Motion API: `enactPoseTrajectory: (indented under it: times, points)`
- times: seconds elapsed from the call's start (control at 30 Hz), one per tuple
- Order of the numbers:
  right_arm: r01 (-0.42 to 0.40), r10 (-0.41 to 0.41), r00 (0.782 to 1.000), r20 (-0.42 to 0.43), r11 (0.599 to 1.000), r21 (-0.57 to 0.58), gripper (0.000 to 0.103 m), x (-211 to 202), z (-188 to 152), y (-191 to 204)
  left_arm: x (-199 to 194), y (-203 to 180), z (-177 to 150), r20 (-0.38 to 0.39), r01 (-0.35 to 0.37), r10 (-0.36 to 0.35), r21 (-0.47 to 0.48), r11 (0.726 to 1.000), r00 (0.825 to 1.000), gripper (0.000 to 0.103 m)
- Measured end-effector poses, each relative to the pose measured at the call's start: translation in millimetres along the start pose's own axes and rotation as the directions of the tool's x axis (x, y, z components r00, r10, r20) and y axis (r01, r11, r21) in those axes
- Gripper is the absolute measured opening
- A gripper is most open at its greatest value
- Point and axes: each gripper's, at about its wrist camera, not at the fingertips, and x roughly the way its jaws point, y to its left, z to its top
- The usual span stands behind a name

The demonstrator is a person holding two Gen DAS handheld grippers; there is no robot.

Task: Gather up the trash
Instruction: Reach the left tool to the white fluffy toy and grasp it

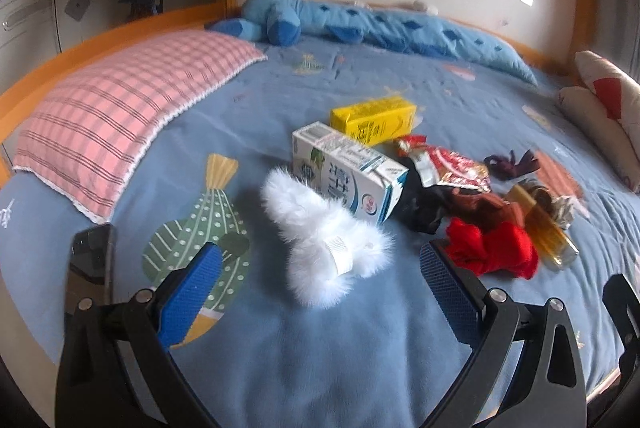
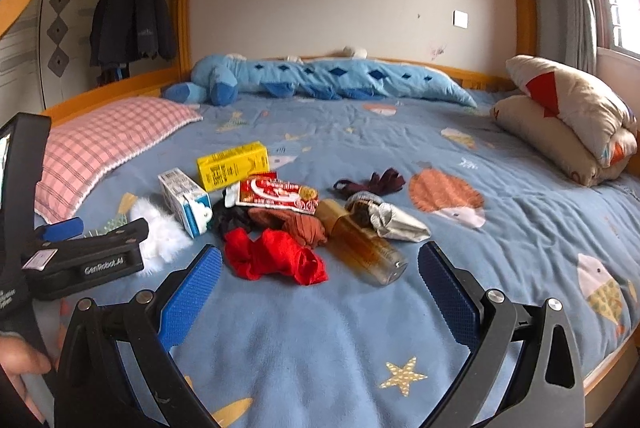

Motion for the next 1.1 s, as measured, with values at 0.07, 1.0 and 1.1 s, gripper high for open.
enactPoseTrajectory:
  times: [0.07, 1.0, 1.1]
  points:
    - [-0.002, 0.002, 1.000, -0.012, 1.000, -0.002, 0.095, 6.1, 0.1, 1.8, 14.6, 0.4, 2.1, -0.030, 0.000, 0.000, -0.002, 1.000, 1.000, 0.099]
    - [-0.213, 0.212, 0.972, -0.100, 0.977, 0.002, 0.095, 51.6, 5.3, 15.8, 65.3, 28.6, -2.1, -0.185, 0.187, -0.210, -0.136, 0.973, 0.960, 0.032]
    - [-0.227, 0.229, 0.964, -0.135, 0.973, 0.033, 0.095, 67.3, 4.9, 14.6, 53.4, 25.5, -3.6, -0.163, 0.221, -0.240, -0.126, 0.967, 0.957, 0.032]
